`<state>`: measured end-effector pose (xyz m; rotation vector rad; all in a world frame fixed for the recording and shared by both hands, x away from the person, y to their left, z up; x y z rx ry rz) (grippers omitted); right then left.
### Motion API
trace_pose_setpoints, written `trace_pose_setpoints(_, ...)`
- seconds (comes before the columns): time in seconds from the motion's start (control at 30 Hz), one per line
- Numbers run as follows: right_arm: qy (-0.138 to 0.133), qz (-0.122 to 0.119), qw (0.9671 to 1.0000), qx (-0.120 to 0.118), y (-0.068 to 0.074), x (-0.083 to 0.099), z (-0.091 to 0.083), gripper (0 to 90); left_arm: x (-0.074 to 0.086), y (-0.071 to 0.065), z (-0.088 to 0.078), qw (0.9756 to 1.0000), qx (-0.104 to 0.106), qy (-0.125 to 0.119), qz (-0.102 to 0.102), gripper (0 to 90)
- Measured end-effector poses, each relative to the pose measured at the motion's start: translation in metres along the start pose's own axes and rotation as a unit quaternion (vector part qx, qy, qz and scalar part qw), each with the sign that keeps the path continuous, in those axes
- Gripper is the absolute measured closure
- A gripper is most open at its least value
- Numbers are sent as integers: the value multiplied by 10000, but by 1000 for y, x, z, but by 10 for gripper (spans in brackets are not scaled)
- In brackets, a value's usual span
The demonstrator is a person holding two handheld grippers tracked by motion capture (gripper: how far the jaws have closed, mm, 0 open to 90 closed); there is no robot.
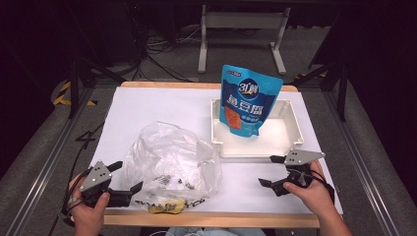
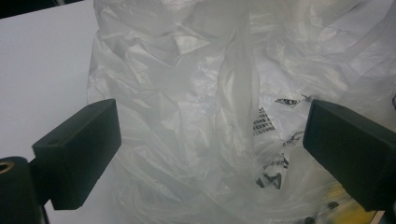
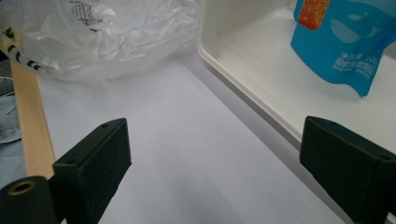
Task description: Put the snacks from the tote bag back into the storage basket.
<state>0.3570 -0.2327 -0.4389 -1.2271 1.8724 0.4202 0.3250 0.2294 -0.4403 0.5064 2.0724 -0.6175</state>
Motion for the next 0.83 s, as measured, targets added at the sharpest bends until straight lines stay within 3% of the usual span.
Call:
trace_pose_setpoints(0.27,160,106,9998,-45,1,13,18,78,2,2,3,10000,-4,52,7,45)
trace_pose_setpoints(0.37,473,82,9987,-144,4,24,31,78,3,3,4,10000,-9,83,-36,45)
trace_pose_setpoints(0.7,451,88,9988,-162,6,24,34,72,4,3,5,9999,-8,118,-63,44)
trace_pose_setpoints(0.83,250,169,9995,-115,4,20,32,66,3,3,4,9999,-2,94,-40,39)
Point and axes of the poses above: each handheld gripper's, and its own axes: z roughly forward along the jaws, x roughly out of its underside, y roughly to its left, the point moved 6 cm from there along z, roughly forward along the jaws, and after that the axes turned 13 degrees about -z, right-handed, at the moved point
